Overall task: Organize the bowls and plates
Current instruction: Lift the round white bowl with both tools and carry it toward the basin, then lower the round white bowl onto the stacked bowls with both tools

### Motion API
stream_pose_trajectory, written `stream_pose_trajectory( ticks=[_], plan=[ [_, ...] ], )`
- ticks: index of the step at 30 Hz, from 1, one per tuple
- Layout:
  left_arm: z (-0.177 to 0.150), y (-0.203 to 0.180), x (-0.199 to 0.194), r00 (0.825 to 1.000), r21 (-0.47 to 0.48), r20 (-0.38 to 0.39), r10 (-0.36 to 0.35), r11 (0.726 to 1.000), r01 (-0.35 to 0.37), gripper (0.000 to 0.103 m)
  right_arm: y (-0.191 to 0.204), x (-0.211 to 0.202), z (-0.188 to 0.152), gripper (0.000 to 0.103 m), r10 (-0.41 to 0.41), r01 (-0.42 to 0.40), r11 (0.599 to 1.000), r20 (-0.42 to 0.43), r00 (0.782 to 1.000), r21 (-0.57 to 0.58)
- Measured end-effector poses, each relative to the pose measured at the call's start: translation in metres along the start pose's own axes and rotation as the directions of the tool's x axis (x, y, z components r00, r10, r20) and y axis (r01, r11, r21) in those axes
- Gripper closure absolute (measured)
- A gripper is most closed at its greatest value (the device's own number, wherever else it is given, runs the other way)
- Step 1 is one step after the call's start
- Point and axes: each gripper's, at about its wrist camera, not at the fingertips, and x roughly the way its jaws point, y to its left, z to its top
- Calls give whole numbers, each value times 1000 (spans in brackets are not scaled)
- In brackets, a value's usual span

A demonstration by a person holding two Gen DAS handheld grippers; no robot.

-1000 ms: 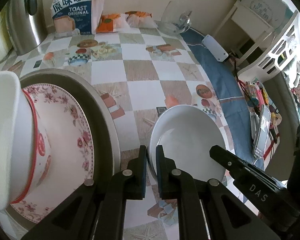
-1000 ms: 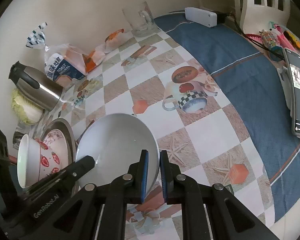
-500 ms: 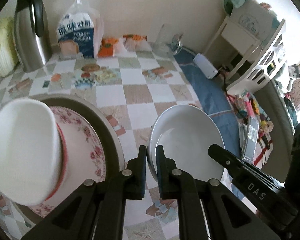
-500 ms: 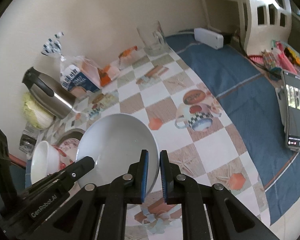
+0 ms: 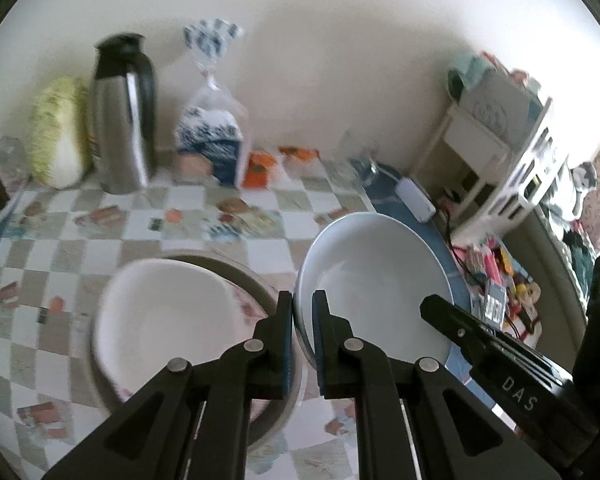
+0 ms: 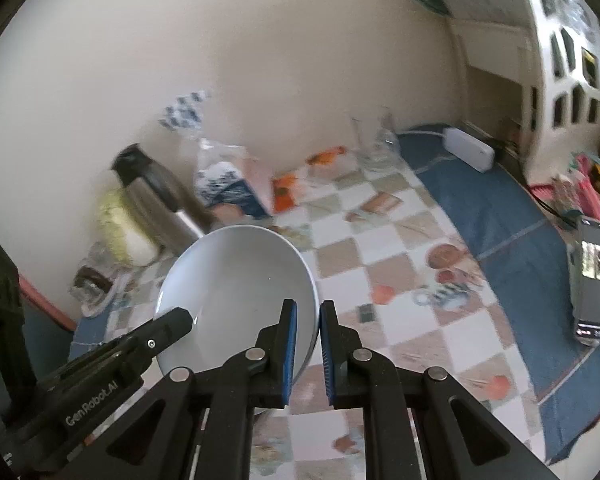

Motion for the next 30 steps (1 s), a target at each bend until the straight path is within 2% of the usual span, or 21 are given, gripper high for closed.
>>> stream_pose_trajectory(
  ticks=[4, 14, 20, 30],
  plan=[
    [1, 23, -20, 998, -20, 39, 41, 999, -40, 94, 32, 0, -2, 90, 47, -47, 998, -1, 999, -45],
    [-6, 76, -40, 995, -107, 48, 84, 991, -78, 94, 83, 24, -19, 90, 100, -106, 989, -66, 993, -105],
    [-10, 100, -34, 996, -158, 18, 88, 984, -84, 94, 98, 44, -26, 90, 106, -118, 986, -107, 989, -116],
    [-14, 114, -11, 994, -176, -40, 101, 979, -106, 94, 100, 70, -32, 90, 74, -91, 990, -150, 986, -112]
  ],
)
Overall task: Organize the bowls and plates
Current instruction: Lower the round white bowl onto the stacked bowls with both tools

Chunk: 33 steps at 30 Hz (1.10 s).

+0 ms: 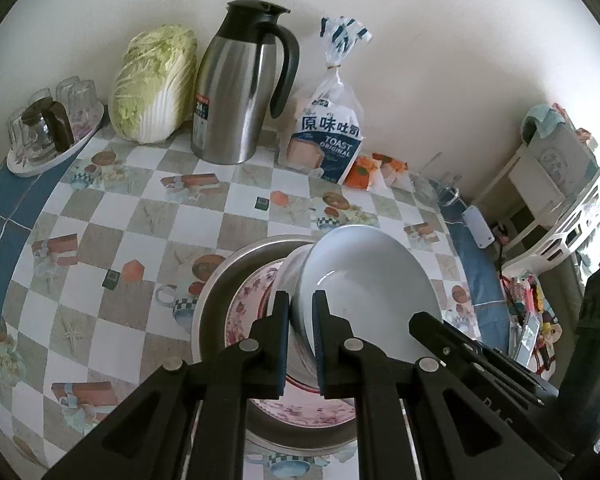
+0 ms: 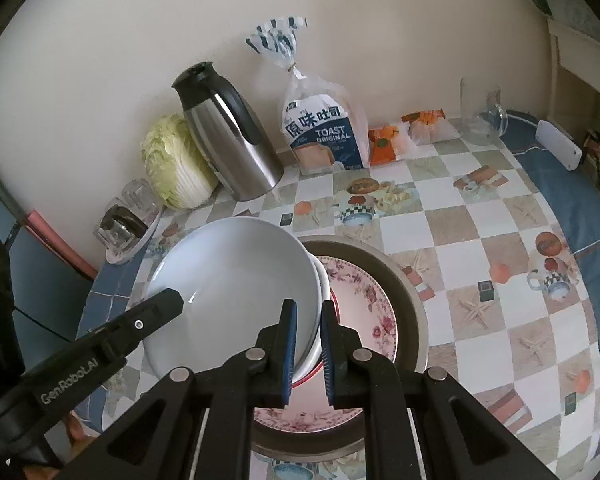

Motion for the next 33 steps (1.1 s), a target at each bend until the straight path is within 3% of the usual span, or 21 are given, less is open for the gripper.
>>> stream_pose_trajectory(
  ticks=[24, 31, 33],
  plan=[
    [-3, 4, 19, 999, 4, -38, 24, 1000, -24, 93, -1, 15, 1, 91, -21, 20, 1000, -9, 1000, -4],
    [-2, 3, 17, 999, -2, -36, 8, 1000, -8, 88, 1, 14, 2, 89, -35, 35, 999, -1, 999, -19],
    [-1, 3, 15, 999, 0, -33, 1, 1000, -1, 82, 2, 14, 1, 89, -37, 37, 999, -2, 999, -26]
  ],
)
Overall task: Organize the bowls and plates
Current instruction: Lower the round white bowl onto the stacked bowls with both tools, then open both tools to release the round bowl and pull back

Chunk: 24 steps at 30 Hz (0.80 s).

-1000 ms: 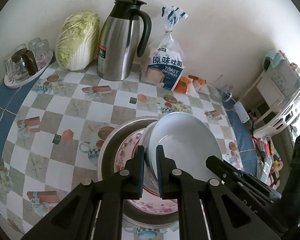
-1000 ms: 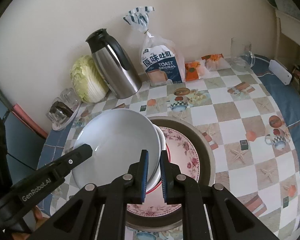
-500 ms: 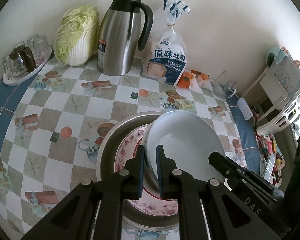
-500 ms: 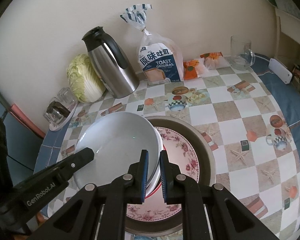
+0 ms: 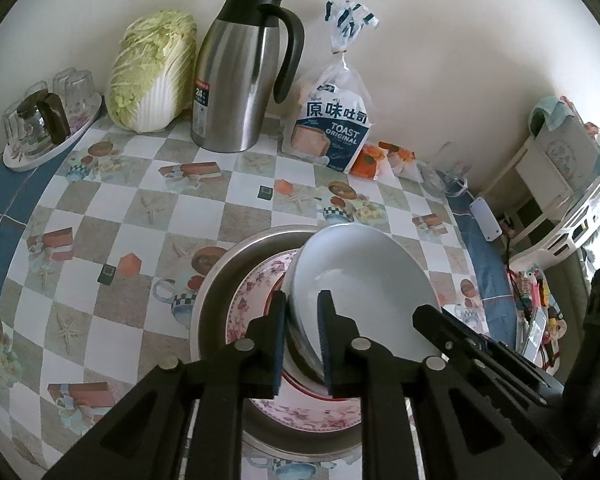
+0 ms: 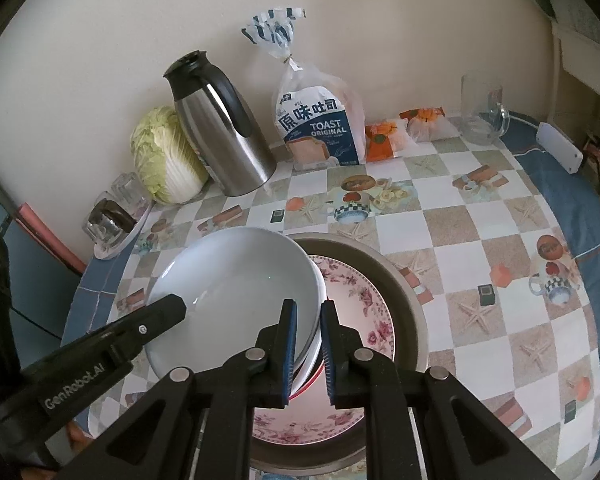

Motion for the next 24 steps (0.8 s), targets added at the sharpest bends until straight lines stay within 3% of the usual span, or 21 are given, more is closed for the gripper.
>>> stream_pose_trajectory(
  ticks=[2, 3, 6, 7, 10, 14, 17, 24],
  plan=[
    [0, 0, -2, 1000, -2, 9, -8, 1000, 8, 59, 0, -2, -1, 87, -7, 7, 1000, 2, 1000, -5],
    [0, 0, -4, 1000, -3, 15, -9, 1000, 9, 55, -1, -3, -1, 84, -9, 10, 1000, 4, 1000, -7],
    [1, 1, -9, 1000, -8, 29, -2, 1000, 3, 47, -2, -5, -2, 51, -25, 25, 1000, 14, 1000, -11],
    [1, 1, -10, 999, -10, 33, 5, 1000, -4, 39, -2, -6, -2, 41, -28, 29, 1000, 17, 999, -12],
    [1, 3, -14, 998, -14, 58, 27, 1000, -26, 30, -5, -8, -3, 39, -25, 26, 1000, 19, 999, -12],
    [-5, 11, -18, 994, -22, 84, 74, 997, -73, 9, -4, -9, -7, 18, -32, 33, 999, 29, 999, -29],
    [-12, 19, -21, 989, -31, 97, 108, 994, -106, 8, -4, -11, -11, 1, -35, 36, 999, 38, 999, -34],
    [-26, 38, -36, 984, -65, 110, 143, 988, -137, 7, -8, -18, -20, 0, -62, 64, 998, 68, 996, -26]
  ],
)
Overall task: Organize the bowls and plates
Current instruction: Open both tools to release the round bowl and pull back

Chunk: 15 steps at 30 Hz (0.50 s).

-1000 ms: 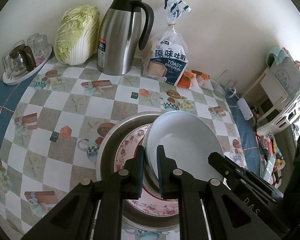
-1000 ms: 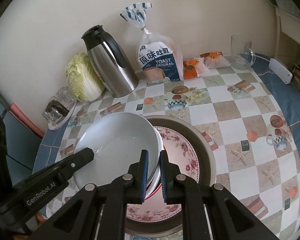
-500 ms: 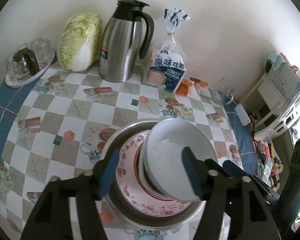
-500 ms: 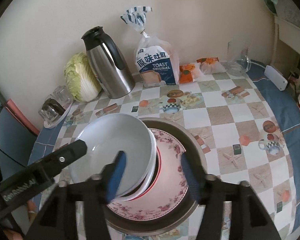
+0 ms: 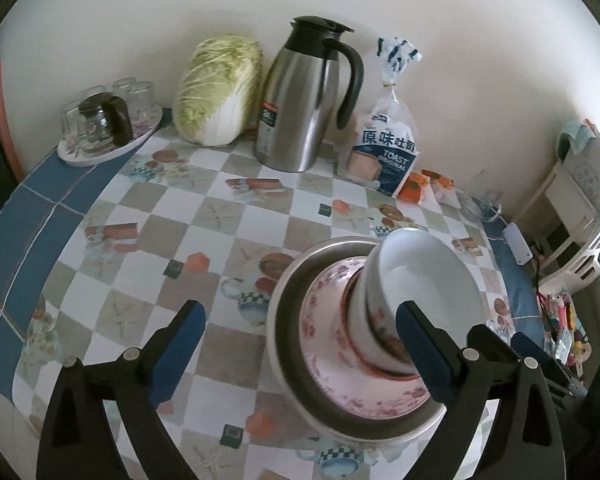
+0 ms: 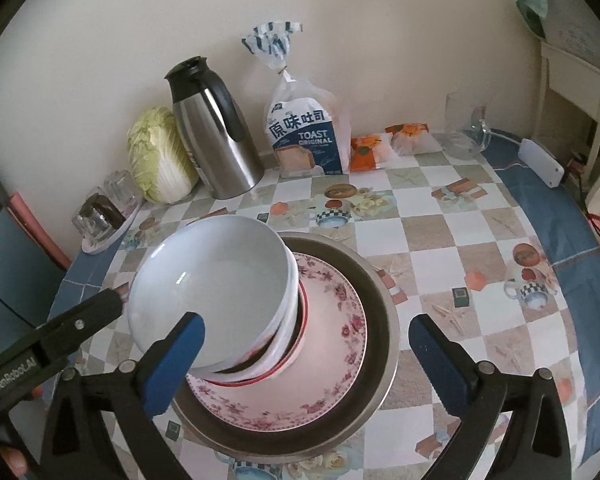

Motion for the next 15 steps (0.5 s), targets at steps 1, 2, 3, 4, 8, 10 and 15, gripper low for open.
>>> stream_pose_trajectory(
  ticks=[1, 2, 3, 4, 8, 10, 15],
  plan=[
    [-2, 2, -3, 1000, 2, 3, 5, 1000, -5, 7, -1, -2, -2, 0, -2, 2, 1000, 4, 1000, 2],
    [-3, 3, -4, 1000, 8, 6, 14, 1000, -15, 7, -2, -3, -4, 0, -4, 4, 1000, 6, 1000, 2],
    [-5, 4, -6, 999, 19, 12, 33, 999, -33, 7, -2, -5, -6, 0, -5, 5, 1000, 6, 1000, 2],
    [-7, 4, -8, 998, 27, 15, 57, 998, -58, 7, -3, -7, -9, 0, 0, 0, 1000, 12, 1000, 3],
    [-15, 9, -14, 996, 38, 19, 92, 995, -93, 7, -4, -13, -18, 0, -13, 13, 1000, 15, 1000, -2],
    [-18, 12, -18, 997, 25, 23, 76, 997, -77, 7, -5, -14, -21, 0, -11, 11, 1000, 9, 1000, -1],
    [-29, 15, -22, 990, 44, 29, 137, 989, -138, 7, -6, -16, -29, 0, -23, 23, 1000, -2, 1000, -8]
  ],
)
